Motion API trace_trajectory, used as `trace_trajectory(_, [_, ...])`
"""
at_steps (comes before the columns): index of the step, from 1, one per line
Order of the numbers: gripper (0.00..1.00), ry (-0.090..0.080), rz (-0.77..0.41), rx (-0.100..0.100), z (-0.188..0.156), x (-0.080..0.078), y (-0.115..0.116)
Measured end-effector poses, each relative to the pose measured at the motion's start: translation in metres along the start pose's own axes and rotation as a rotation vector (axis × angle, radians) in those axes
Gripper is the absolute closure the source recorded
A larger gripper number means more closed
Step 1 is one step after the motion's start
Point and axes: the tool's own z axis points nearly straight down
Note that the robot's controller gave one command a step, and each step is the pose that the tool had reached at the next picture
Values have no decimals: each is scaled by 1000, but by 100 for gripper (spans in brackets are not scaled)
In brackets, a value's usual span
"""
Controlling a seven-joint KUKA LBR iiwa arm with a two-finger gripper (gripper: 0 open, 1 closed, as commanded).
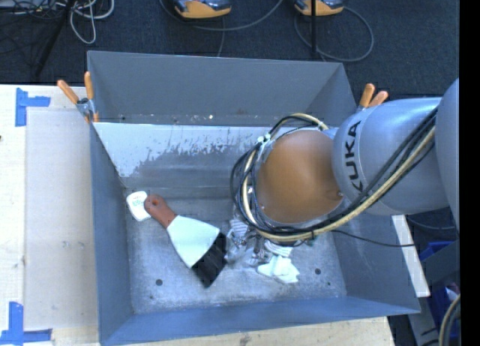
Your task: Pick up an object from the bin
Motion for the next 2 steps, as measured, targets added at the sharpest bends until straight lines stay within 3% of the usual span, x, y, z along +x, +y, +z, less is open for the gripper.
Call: trace_trajectory(2, [100,7,1,-10,-23,0,2])
